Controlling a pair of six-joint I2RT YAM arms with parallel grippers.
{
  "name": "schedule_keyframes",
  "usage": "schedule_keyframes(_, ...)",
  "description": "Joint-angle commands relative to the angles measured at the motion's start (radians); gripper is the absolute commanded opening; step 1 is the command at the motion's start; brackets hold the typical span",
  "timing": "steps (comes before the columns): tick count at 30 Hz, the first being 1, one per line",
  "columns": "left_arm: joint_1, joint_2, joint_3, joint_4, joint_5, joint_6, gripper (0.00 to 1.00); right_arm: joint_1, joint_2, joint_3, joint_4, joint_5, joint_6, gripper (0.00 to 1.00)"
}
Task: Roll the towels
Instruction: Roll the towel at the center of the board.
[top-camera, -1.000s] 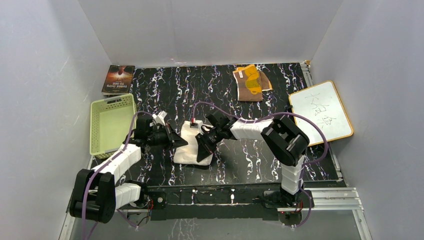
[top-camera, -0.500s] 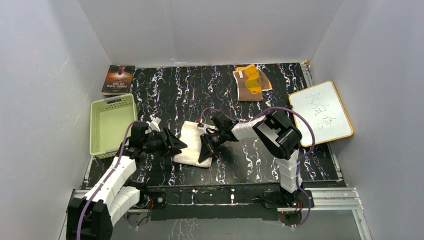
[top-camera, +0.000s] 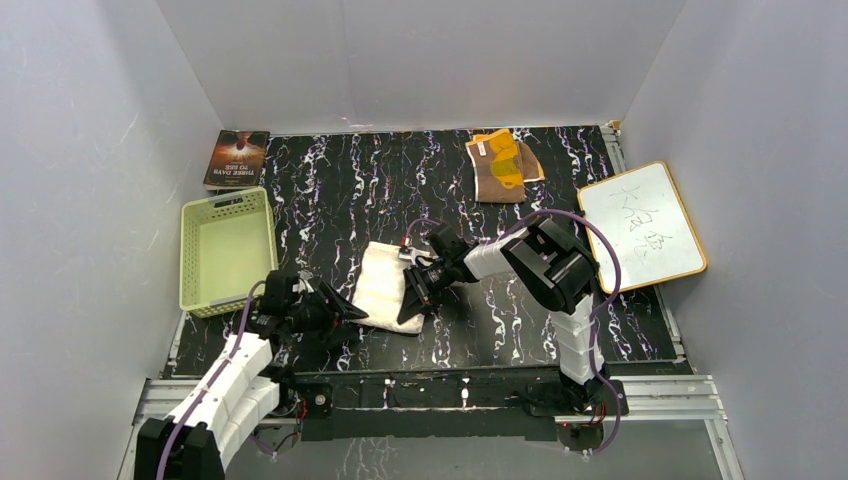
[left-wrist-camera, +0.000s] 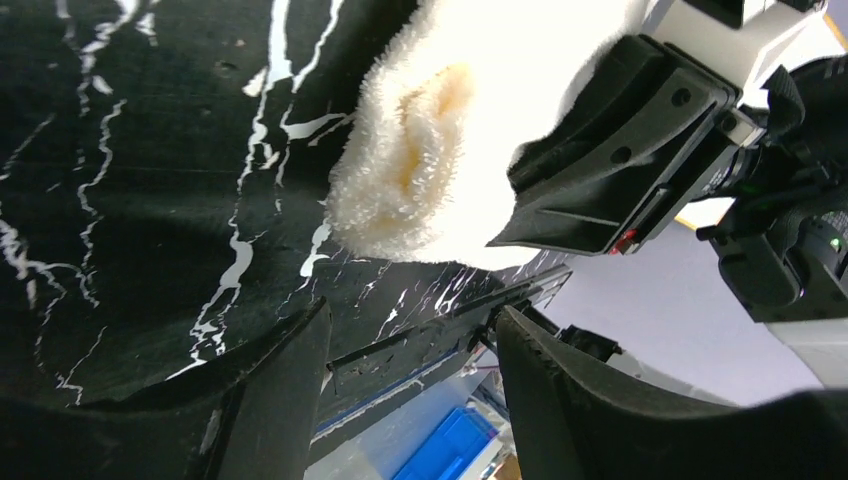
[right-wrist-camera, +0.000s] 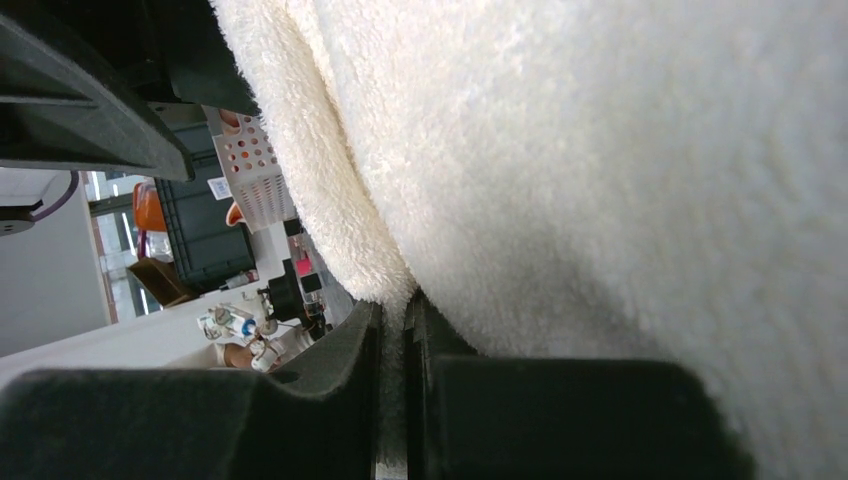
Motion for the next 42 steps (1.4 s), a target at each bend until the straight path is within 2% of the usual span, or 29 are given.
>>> schedule_keyframes(1,0.004,-0.037,0.015,-0.085,-0.06,-0.075,0.6,-0.033,0.044,-0.033,-0.016,0.197,-0.062,0.0)
schedule_keyframes(6,0.004,-0.046,-0.031,0.013,-0.146,-0.132,0.61,-0.033,0.045,-0.031,-0.015,0.192,-0.064,0.0)
schedule_keyframes(11,0.003,0.046,-0.073,0.211,-0.134,-0.179,0.59,-0.035,0.044,-0.032,-0.019,0.19,-0.069,0.0)
schedule_keyframes(18,0.004,0.112,-0.068,0.31,-0.141,-0.152,0.57,-0.035,0.046,-0.031,-0.022,0.185,-0.069,0.0)
schedule_keyframes(27,0.004,0.115,-0.128,0.374,-0.126,-0.166,0.45,-0.036,0.051,-0.026,-0.034,0.185,-0.072,0.0)
schedule_keyframes(38,0.001,0.241,-0.138,0.476,-0.093,-0.132,0.44,-0.034,0.058,-0.024,-0.046,0.183,-0.074,0.0)
schedule_keyframes(41,0.002,0.247,-0.137,0.471,-0.093,-0.12,0.32,-0.035,0.057,-0.023,-0.051,0.183,-0.076,0.0)
schedule_keyframes(42,0.002,0.244,-0.135,0.46,-0.095,-0.114,0.19,-0.036,0.057,-0.023,-0.054,0.183,-0.077,0.0)
